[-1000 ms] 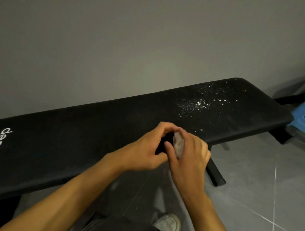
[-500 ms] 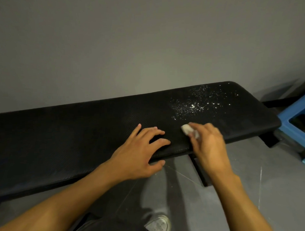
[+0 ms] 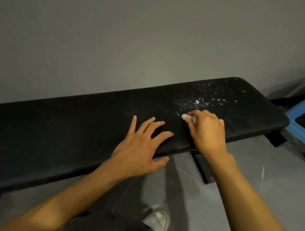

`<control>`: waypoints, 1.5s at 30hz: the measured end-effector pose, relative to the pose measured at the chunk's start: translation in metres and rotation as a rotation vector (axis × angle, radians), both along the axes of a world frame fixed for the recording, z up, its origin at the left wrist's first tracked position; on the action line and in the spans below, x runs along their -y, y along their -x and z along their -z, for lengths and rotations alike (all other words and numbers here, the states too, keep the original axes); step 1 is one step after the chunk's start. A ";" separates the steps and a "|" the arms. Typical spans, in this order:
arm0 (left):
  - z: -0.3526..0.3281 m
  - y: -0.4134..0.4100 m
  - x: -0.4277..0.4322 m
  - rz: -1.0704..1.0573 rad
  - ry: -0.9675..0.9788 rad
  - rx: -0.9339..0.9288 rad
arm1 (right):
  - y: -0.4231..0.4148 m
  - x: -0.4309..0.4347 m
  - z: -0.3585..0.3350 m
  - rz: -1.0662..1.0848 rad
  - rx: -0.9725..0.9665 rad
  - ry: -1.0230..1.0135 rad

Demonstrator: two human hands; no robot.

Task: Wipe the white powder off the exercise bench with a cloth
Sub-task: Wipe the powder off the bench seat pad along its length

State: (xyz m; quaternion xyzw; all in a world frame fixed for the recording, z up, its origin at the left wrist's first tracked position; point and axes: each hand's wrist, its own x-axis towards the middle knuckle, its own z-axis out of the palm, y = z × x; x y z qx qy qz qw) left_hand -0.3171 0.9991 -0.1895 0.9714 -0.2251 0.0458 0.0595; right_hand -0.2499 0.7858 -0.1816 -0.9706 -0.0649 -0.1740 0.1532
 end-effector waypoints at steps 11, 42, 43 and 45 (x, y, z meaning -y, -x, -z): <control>0.004 -0.005 0.005 -0.054 -0.059 -0.027 | -0.034 -0.021 -0.006 -0.069 -0.049 0.043; 0.006 -0.004 0.009 -0.091 -0.024 0.017 | 0.006 -0.018 0.000 -0.104 0.007 0.127; 0.006 -0.004 0.009 -0.096 -0.026 0.020 | 0.000 -0.018 0.000 -0.093 0.003 0.143; 0.006 -0.005 0.010 -0.093 -0.025 0.022 | -0.027 -0.024 -0.002 -0.042 -0.018 0.163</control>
